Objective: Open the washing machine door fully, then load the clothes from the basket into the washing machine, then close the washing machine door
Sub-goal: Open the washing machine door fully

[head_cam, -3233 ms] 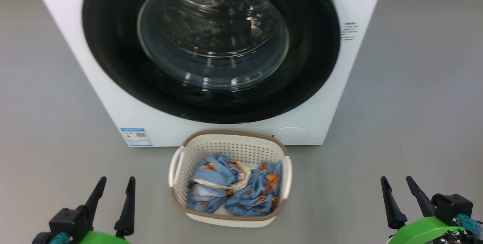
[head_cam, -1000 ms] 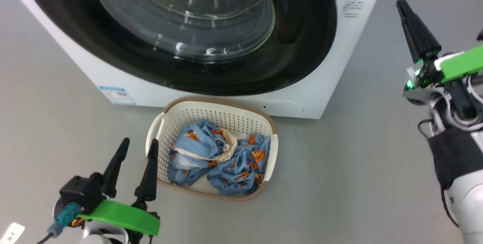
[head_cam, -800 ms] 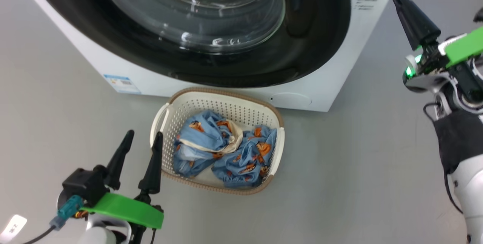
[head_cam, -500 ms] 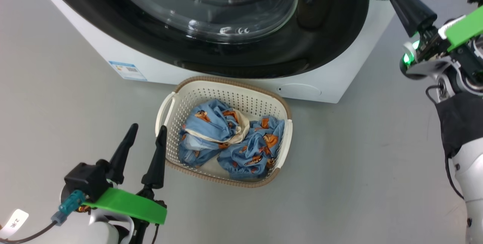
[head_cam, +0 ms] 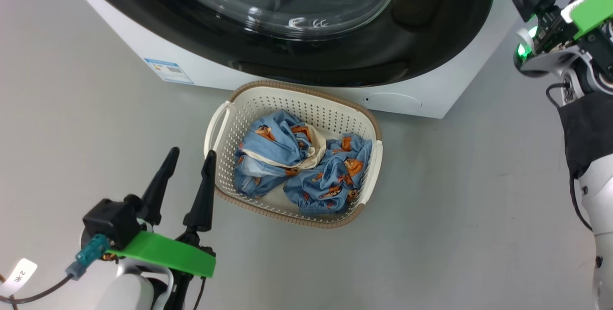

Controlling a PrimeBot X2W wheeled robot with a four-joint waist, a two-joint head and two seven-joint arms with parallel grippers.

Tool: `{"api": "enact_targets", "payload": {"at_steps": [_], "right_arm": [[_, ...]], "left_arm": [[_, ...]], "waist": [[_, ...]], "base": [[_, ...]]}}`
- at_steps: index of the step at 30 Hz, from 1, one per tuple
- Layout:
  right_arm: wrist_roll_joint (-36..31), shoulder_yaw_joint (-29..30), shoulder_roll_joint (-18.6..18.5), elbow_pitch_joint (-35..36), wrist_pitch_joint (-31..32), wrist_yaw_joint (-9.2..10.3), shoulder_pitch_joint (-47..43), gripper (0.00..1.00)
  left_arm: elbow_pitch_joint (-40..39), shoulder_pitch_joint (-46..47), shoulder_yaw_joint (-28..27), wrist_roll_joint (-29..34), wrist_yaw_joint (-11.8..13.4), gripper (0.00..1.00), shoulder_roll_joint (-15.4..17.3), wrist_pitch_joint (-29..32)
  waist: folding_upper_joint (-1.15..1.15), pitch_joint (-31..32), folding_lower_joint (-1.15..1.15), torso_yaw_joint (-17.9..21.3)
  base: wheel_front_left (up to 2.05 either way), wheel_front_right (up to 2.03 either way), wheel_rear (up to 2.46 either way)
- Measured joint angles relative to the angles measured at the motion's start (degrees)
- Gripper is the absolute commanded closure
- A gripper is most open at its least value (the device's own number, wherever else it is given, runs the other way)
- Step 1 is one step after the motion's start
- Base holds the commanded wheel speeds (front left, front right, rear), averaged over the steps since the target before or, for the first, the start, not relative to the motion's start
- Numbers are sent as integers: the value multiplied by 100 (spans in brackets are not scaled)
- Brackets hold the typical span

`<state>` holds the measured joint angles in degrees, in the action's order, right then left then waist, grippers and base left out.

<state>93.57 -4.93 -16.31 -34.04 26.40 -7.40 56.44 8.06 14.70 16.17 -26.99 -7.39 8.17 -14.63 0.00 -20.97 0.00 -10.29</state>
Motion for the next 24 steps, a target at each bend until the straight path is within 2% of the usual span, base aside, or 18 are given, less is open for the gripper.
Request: {"api": "enact_targets", "payload": {"at_steps": [9,24], "right_arm": [[-125,-19,1,-32,86,0,122,100],[-175,-234,16,-178,589,0,-49,100]], "left_arm": [[-12,138,10,-7,0,0,-14,0],[-7,158,-5,-7,0,0,-26,0]], "waist": [[0,-78,0,-46],[0,179,0,10]], "base": [[0,0,0],[0,0,0]]}}
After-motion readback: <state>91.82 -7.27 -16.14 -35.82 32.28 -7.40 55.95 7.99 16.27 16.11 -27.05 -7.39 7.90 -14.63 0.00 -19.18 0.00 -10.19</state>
